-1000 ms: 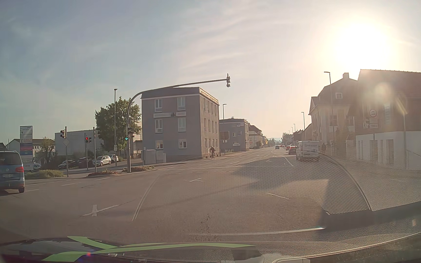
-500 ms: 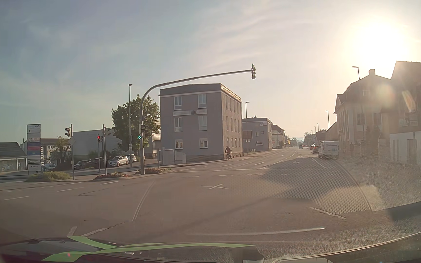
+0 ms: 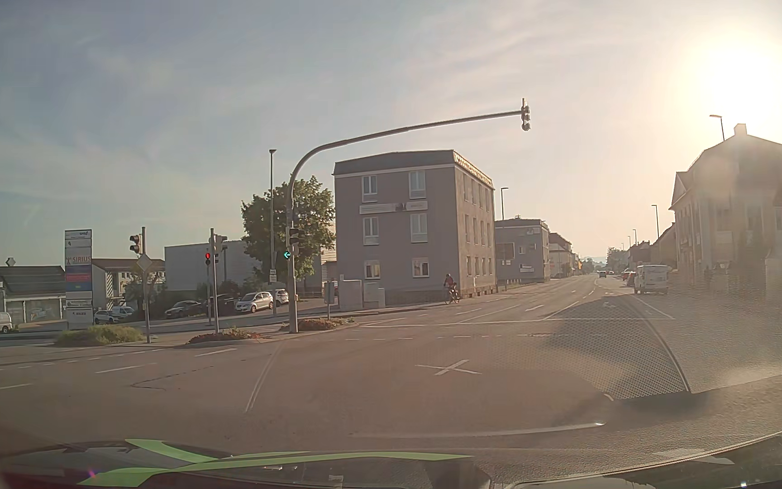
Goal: Follow the waypoints while adhering to traffic rules and regulations
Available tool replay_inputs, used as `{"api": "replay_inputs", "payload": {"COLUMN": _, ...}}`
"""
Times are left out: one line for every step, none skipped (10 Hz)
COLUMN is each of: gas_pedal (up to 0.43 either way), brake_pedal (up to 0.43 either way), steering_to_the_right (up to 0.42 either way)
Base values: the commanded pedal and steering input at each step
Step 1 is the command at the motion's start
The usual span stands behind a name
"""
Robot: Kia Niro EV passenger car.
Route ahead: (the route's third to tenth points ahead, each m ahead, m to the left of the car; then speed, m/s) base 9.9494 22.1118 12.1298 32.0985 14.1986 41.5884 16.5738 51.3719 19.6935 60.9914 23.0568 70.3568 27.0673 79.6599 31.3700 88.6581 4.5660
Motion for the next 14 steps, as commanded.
{"api": "replay_inputs", "payload": {"gas_pedal": 0.047, "brake_pedal": 0.0, "steering_to_the_right": -0.152}}
{"api": "replay_inputs", "payload": {"gas_pedal": 0.047, "brake_pedal": 0.0, "steering_to_the_right": -0.164}}
{"api": "replay_inputs", "payload": {"gas_pedal": 0.039, "brake_pedal": 0.0, "steering_to_the_right": -0.173}}
{"api": "replay_inputs", "payload": {"gas_pedal": 0.02, "brake_pedal": 0.0, "steering_to_the_right": -0.181}}
{"api": "replay_inputs", "payload": {"gas_pedal": 0.0, "brake_pedal": 0.0, "steering_to_the_right": -0.191}}
{"api": "replay_inputs", "payload": {"gas_pedal": 0.0, "brake_pedal": 0.0, "steering_to_the_right": -0.206}}
{"api": "replay_inputs", "payload": {"gas_pedal": 0.0, "brake_pedal": 0.0, "steering_to_the_right": -0.22}}
{"api": "replay_inputs", "payload": {"gas_pedal": 0.0, "brake_pedal": 0.0, "steering_to_the_right": -0.248}}
{"api": "replay_inputs", "payload": {"gas_pedal": 0.0, "brake_pedal": 0.0, "steering_to_the_right": -0.277}}
{"api": "replay_inputs", "payload": {"gas_pedal": 0.0, "brake_pedal": 0.0, "steering_to_the_right": -0.313}}
{"api": "replay_inputs", "payload": {"gas_pedal": 0.0, "brake_pedal": 0.0, "steering_to_the_right": -0.367}}
{"api": "replay_inputs", "payload": {"gas_pedal": 0.0, "brake_pedal": 0.0, "steering_to_the_right": -0.415}}
{"api": "replay_inputs", "payload": {"gas_pedal": 0.0, "brake_pedal": 0.0, "steering_to_the_right": -0.44}}
{"api": "replay_inputs", "payload": {"gas_pedal": 0.0, "brake_pedal": 0.0, "steering_to_the_right": -0.452}}
